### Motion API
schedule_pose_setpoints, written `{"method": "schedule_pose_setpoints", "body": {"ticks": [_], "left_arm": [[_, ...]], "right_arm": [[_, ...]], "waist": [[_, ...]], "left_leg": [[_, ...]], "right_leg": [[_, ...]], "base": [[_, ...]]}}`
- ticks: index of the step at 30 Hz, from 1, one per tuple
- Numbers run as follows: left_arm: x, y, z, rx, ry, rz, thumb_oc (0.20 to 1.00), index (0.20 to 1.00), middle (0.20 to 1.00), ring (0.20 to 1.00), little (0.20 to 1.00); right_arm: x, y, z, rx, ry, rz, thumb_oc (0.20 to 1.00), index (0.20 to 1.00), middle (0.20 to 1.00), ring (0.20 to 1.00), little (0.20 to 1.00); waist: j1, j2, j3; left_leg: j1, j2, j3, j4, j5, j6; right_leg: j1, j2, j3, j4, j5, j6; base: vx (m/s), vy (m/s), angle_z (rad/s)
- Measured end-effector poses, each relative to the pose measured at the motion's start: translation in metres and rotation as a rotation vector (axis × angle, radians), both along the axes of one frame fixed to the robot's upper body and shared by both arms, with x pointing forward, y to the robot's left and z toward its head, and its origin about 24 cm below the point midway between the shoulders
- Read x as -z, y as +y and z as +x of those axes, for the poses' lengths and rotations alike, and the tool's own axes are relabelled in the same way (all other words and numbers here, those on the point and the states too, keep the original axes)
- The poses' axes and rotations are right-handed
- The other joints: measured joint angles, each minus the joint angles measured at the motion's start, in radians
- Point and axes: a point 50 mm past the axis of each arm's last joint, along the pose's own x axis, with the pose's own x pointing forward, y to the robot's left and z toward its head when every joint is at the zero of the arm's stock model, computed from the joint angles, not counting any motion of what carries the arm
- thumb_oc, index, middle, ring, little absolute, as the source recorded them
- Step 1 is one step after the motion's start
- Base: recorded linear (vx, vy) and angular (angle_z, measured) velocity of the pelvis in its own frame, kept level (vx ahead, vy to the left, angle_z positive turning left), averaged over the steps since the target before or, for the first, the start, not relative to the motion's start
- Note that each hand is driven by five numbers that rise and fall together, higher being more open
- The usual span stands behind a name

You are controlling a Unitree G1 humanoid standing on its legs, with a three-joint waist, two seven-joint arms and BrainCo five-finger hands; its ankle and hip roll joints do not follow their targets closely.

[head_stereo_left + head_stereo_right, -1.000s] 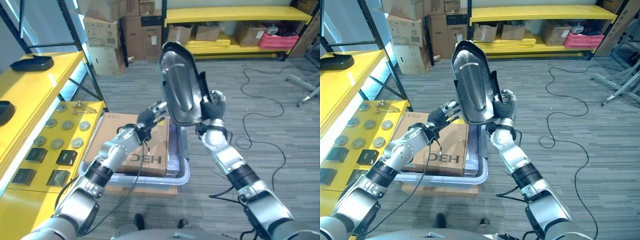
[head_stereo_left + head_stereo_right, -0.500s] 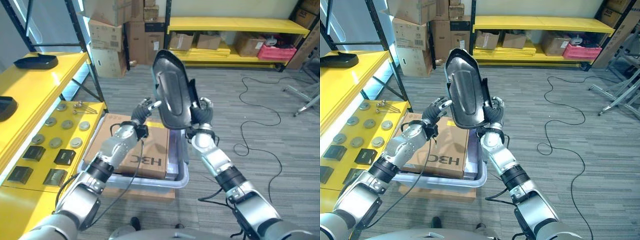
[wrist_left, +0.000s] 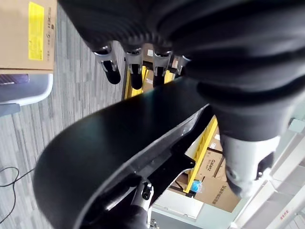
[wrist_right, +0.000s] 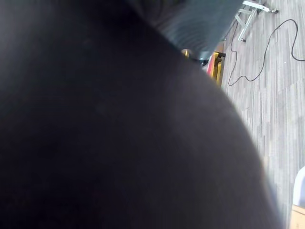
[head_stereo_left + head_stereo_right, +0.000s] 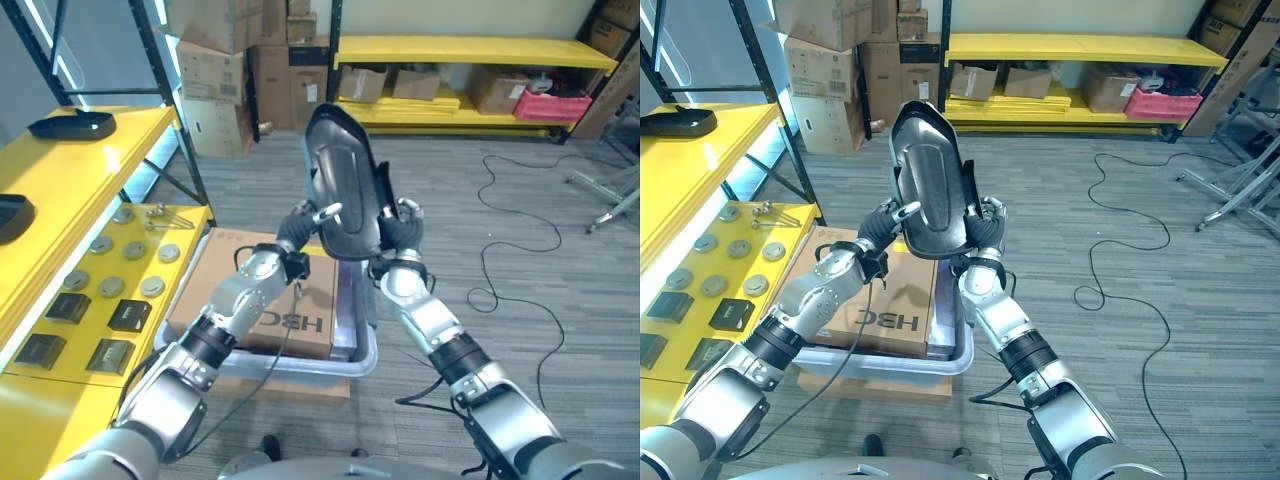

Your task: Move parts from the plastic box to the shelf.

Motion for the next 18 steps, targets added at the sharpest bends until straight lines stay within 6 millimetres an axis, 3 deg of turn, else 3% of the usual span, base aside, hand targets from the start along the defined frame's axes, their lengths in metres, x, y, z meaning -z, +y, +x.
{"method": "schedule_pose_setpoints", "body": {"ticks": [11,12,14,15,18], "left_arm": [[0.0080,-0.0083,-0.0051,0.057,-0.010,0.106,1.000,1.000,1.000,1.000,1.000],[0.0082,-0.0084,-0.0052,0.058,-0.010,0.108,0.831,0.831,0.831,0.831,0.831],[0.0085,-0.0083,-0.0052,0.057,-0.010,0.111,0.266,0.266,0.266,0.266,0.266],[0.0090,-0.0081,-0.0051,0.056,-0.011,0.120,0.200,0.200,0.200,0.200,0.200],[0.0094,-0.0075,-0.0048,0.050,-0.014,0.130,0.200,0.200,0.200,0.200,0.200]], "right_arm": [[0.0023,0.0038,-0.0002,-0.006,0.016,0.024,0.200,0.200,0.200,0.200,0.200],[0.0026,0.0038,-0.0002,-0.005,0.020,0.023,0.200,0.200,0.200,0.200,0.200],[0.0032,0.0036,-0.0001,-0.003,0.026,0.021,0.200,0.200,0.200,0.200,0.200],[0.0033,0.0035,-0.0002,0.003,0.026,0.023,0.200,0.200,0.200,0.200,0.200],[0.0036,0.0039,-0.0005,0.007,0.030,0.036,0.200,0.200,0.200,0.200,0.200]], "waist": [[-0.003,0.001,-0.001],[-0.003,0.001,-0.001],[-0.003,0.001,-0.001],[-0.003,0.001,-0.001],[-0.003,0.001,-0.001]], "left_leg": [[0.000,0.000,0.000,0.000,0.000,0.001],[0.000,0.000,0.000,0.000,0.000,0.000],[0.000,0.000,0.000,0.000,0.000,0.001],[0.000,0.000,0.000,0.000,0.000,0.001],[0.001,0.000,0.000,0.000,0.000,0.001]], "right_leg": [[0.000,0.000,0.000,0.000,0.000,0.000],[0.000,0.000,0.001,0.000,0.000,0.000],[0.000,0.000,0.001,0.000,0.000,0.000],[0.000,0.000,0.001,0.000,0.000,0.000],[0.000,0.000,0.001,0.000,0.000,0.000]], "base": [[0.00,0.000,0.00],[0.00,0.000,0.00],[0.00,0.000,0.00],[0.00,0.000,0.00],[0.00,0.000,0.00]]}}
